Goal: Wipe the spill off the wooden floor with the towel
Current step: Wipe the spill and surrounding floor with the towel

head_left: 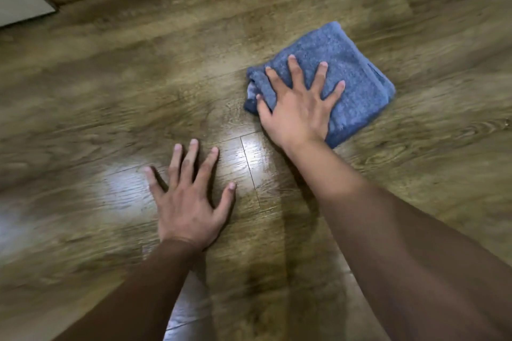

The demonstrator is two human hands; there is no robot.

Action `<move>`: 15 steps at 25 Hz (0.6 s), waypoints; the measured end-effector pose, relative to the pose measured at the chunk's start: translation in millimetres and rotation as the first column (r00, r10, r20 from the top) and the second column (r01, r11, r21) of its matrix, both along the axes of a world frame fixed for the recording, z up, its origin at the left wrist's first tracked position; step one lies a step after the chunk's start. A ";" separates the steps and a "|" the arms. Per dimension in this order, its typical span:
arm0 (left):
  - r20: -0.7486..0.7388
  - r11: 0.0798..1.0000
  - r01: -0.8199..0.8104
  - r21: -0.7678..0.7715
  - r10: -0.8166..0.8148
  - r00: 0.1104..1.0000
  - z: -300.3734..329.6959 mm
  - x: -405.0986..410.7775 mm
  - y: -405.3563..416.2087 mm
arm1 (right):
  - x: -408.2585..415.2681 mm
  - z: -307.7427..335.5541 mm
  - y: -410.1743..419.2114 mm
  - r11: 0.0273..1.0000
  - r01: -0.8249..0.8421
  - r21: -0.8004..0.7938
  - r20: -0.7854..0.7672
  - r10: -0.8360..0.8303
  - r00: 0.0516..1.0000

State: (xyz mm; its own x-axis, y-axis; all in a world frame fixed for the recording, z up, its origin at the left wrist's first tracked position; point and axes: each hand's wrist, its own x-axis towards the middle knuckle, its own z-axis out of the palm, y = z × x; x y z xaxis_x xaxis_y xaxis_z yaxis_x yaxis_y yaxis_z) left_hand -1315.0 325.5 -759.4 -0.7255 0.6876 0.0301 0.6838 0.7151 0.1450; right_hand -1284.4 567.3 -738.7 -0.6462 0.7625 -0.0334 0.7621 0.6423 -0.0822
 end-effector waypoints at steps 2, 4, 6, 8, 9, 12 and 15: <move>0.004 1.000 -0.001 -0.003 0.001 1.000 1.2 -1.1 -0.5 | -3.3 -2.7 1.2 1.000 -0.007 0.012 -0.006 0.007 1.000; 0.002 1.000 0.001 -0.007 -0.001 1.000 0.7 -0.4 0.4 | -1.3 -5.7 1.9 1.000 -0.003 0.008 -0.020 0.003 1.000; 0.002 1.000 -0.006 -0.017 0.006 1.000 0.4 -1.0 1.3 | 1.4 -6.1 2.3 1.000 -0.010 0.001 -0.028 0.010 1.000; 0.000 1.000 -0.009 -0.020 0.009 1.000 0.1 -1.5 1.5 | 10.2 -4.2 -3.6 0.999 -0.035 0.003 -0.032 0.036 0.999; 0.001 1.000 -0.010 -0.019 0.010 1.000 -0.3 -1.8 1.4 | 17.4 -3.3 -10.1 0.999 -0.047 0.006 -0.039 0.047 0.998; 0.028 1.000 -0.014 -0.011 0.014 1.000 -1.3 -0.4 0.6 | 51.4 -0.1 -41.8 0.997 -0.070 0.012 -0.049 0.071 0.996; 0.063 0.999 -0.024 -0.026 0.025 0.998 0.5 -1.3 1.5 | 94.2 6.8 -88.3 0.998 -0.068 -0.006 -0.022 0.068 0.997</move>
State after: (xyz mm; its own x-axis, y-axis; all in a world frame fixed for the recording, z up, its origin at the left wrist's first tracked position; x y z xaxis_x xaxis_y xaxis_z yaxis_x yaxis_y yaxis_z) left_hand -1316.3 327.1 -758.8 -0.7420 0.6696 -0.0331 0.6562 0.7354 0.1691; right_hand -1190.2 478.9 -731.9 -0.6974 0.7163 -0.0235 0.7144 0.6922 -0.1024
